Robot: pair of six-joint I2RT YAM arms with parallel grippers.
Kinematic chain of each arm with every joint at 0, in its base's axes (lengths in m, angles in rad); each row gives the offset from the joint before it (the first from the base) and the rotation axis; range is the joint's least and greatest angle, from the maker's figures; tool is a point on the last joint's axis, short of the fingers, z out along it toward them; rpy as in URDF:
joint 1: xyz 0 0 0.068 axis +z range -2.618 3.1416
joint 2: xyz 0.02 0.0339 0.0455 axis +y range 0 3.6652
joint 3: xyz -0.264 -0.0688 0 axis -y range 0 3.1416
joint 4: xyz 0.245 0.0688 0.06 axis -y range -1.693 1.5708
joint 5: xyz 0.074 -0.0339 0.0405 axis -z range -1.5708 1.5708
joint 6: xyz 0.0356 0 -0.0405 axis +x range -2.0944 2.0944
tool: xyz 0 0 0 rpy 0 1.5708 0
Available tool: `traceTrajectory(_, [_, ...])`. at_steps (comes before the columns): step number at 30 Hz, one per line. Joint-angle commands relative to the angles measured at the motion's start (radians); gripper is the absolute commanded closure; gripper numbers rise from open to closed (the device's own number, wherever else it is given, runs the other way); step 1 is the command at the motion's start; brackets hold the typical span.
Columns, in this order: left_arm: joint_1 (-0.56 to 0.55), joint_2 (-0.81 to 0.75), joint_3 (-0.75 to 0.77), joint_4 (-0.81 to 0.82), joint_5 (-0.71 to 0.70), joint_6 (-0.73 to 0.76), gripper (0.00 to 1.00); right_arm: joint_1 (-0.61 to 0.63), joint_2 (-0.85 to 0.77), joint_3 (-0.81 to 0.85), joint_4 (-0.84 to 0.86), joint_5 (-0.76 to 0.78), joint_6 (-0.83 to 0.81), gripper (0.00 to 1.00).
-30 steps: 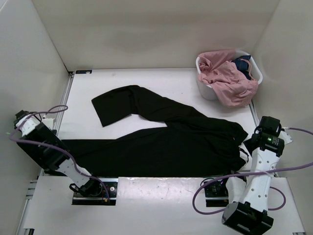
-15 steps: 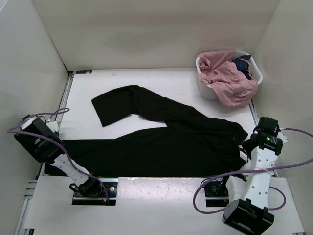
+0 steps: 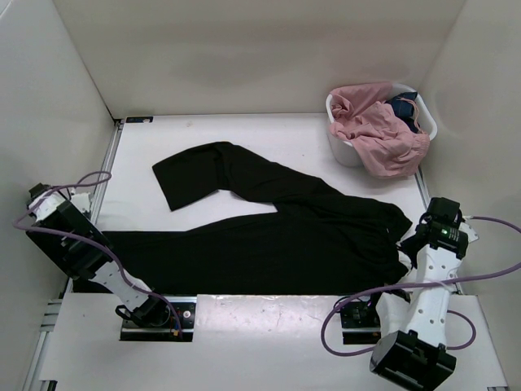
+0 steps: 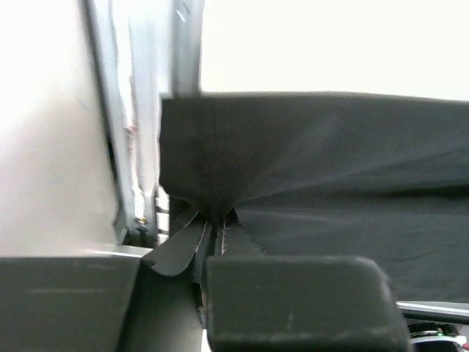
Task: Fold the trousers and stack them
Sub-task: Fold the trousers
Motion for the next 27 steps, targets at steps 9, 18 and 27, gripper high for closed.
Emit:
traceTrajectory(9, [-0.007,0.030,0.263,-0.064,0.283,-0.133,0.86,-0.005,0.159,-0.071,0.089,0.047,0.028,0.67])
traceTrajectory(18, [-0.027,0.232,0.401,-0.064,0.283,-0.200,0.79,0.005,0.211,-0.081,0.120,0.105,0.046,0.67])
traceTrajectory(27, [-0.073,0.222,0.303,-0.037,0.125,-0.188,0.55,0.005,0.118,0.045,0.085,0.153,-0.014,0.37])
